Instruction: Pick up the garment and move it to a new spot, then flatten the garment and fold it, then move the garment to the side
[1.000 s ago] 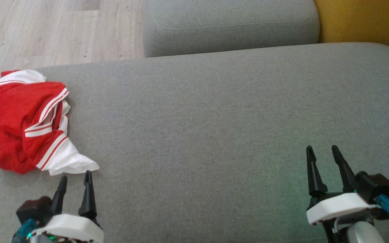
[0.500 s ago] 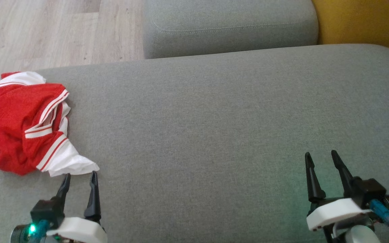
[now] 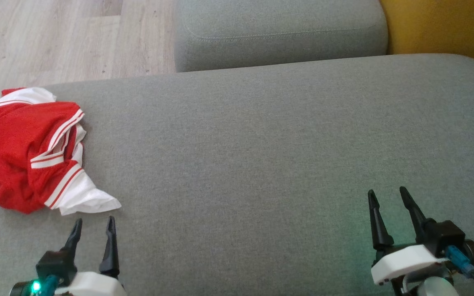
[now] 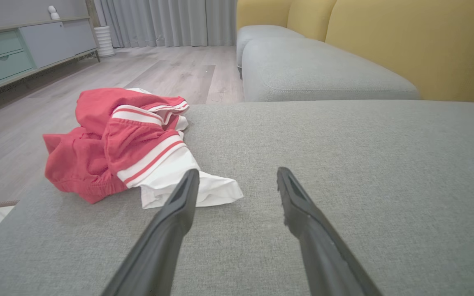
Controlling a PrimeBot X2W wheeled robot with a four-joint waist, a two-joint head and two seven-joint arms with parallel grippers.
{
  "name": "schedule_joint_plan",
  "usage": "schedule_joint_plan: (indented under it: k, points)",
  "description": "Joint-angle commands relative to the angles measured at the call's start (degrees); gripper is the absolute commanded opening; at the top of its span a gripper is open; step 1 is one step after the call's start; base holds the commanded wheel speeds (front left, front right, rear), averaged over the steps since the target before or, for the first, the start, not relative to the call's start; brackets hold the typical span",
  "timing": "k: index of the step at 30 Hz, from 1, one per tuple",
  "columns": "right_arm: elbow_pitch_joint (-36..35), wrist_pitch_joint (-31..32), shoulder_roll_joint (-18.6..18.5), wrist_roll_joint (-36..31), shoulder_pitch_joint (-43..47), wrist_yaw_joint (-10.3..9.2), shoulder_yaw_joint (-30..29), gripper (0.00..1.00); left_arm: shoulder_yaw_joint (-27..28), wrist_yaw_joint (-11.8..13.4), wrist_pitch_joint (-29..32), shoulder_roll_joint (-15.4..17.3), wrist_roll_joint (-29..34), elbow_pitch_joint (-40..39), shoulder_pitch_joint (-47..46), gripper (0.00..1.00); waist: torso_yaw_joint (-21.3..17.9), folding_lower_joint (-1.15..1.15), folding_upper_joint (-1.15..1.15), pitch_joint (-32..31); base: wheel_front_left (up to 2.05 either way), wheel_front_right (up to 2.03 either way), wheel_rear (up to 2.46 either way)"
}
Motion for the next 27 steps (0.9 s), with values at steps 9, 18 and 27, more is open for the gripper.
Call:
schedule_joint_plan:
  k: [9, 18, 27]
  points:
    - [-1.1, -0.8, -0.3, 1.4, -1.6, -0.04, 1.8, 1.0, 3.3, -1.2, -0.7, -0.4, -0.7, -1.0, -2.1, 1.0, 0.0, 0.0, 0.0, 0.1, 0.0, 0.0, 0.0]
    - [-1.1, -0.8, -0.3, 1.4, -1.7, -0.04, 2.0, 1.0, 3.5, -1.8, -0.7, -0.8, -0.3, -0.8, -2.6, 1.0, 0.7, 0.0, 0.0, 0.3, 0.0, 0.0, 0.0]
    - [-1.2, -0.8, -0.3, 2.4, -1.2, -0.04, 3.2, 1.0, 2.9, -2.0, -0.7, -1.3, -0.6, -0.2, -3.2, 1.0, 10.3, 0.0, 0.0, -0.2, 0.0, 0.0, 0.0]
